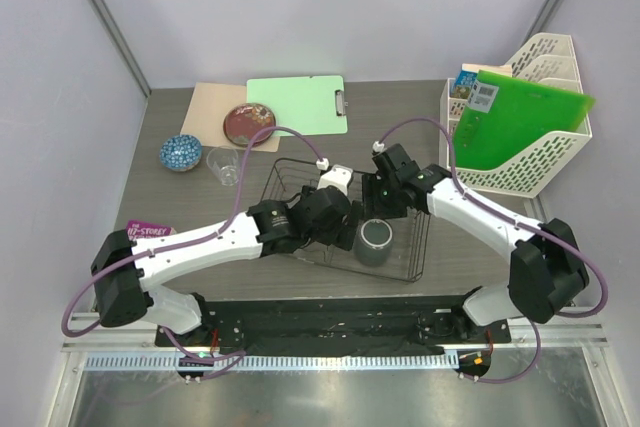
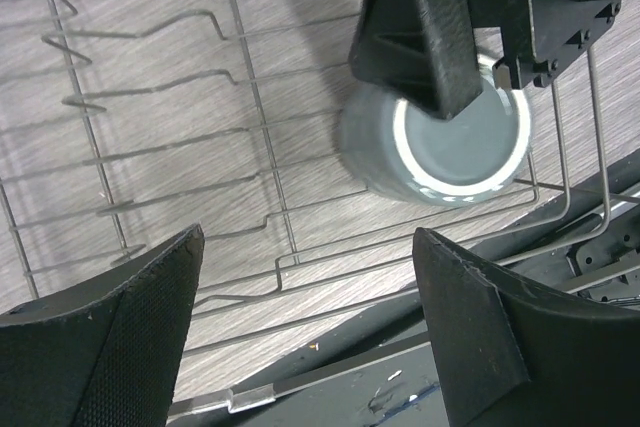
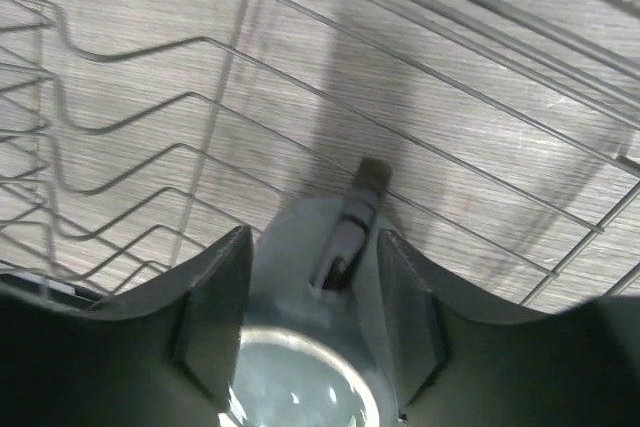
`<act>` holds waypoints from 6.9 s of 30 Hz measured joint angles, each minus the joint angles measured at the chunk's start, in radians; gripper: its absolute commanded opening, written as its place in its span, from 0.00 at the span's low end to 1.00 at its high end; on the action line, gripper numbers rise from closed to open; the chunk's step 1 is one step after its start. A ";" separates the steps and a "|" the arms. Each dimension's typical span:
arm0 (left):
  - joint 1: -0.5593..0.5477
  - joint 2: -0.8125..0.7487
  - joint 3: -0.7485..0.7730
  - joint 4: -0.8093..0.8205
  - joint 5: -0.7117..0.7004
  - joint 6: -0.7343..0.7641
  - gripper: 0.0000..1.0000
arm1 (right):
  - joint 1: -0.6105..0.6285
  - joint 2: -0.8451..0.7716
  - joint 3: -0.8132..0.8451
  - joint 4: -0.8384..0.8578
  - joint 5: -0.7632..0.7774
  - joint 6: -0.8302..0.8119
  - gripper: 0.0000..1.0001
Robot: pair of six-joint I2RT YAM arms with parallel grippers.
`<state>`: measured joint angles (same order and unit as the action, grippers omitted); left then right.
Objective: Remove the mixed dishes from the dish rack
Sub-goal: Pick up the cup from the dish rack, then place the cup at the center of the board.
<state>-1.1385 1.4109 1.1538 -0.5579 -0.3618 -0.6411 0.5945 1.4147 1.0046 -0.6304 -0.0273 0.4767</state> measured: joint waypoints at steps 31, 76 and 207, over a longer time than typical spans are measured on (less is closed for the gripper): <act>0.000 0.001 -0.039 0.041 -0.003 -0.032 0.83 | 0.000 -0.081 0.047 -0.050 0.150 0.000 0.01; 0.389 -0.378 -0.343 0.411 0.290 -0.222 0.89 | 0.000 -0.490 -0.011 0.020 -0.071 -0.033 0.01; 1.056 0.218 -0.071 -0.071 0.035 -0.032 0.77 | 0.005 -0.753 -0.351 0.196 0.183 0.080 0.97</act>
<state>-0.0826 1.6291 1.0832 -0.6285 -0.3267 -0.6731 0.5995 0.6613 0.6540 -0.4347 0.1555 0.5564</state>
